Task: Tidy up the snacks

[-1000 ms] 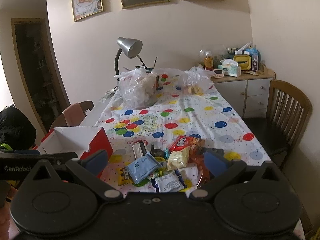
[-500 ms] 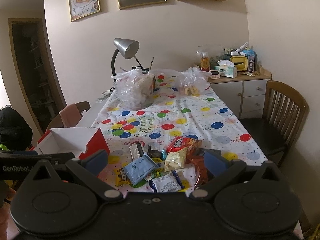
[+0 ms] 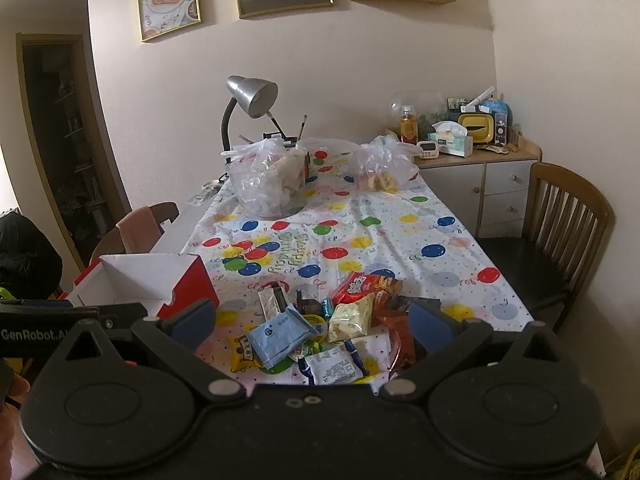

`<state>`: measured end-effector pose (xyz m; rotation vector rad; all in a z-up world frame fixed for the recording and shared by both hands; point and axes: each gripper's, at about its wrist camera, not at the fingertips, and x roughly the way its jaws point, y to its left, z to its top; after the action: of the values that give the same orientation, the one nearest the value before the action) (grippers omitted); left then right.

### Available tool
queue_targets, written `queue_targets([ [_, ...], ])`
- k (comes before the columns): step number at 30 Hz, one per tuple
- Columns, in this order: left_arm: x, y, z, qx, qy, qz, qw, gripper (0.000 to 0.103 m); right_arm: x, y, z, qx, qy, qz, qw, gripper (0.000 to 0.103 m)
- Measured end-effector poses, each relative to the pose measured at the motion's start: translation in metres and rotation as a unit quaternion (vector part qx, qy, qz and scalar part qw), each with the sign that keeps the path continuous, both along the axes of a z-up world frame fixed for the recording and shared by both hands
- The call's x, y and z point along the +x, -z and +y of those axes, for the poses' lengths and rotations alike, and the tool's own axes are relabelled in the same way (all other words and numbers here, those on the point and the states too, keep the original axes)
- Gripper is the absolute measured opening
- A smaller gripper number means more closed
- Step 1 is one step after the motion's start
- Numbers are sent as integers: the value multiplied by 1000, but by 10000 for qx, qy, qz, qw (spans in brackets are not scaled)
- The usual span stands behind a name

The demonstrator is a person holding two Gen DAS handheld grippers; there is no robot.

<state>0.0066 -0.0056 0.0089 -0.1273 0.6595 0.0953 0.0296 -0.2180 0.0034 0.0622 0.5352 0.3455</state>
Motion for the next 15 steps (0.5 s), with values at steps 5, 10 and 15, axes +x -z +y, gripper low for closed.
queue_targets([
  [5,0,0,-1,0,0,0,10000,103,-3,-1,3,-7,-17,-24,10000,103],
  [10,0,0,-1,0,-9,-4,10000,103,-3,-1,3,-5,-17,-23,10000,103],
  [15,0,1,-1,-3,-8,-9,10000,103,-4,-2,6,4,-39,-28,10000,103],
])
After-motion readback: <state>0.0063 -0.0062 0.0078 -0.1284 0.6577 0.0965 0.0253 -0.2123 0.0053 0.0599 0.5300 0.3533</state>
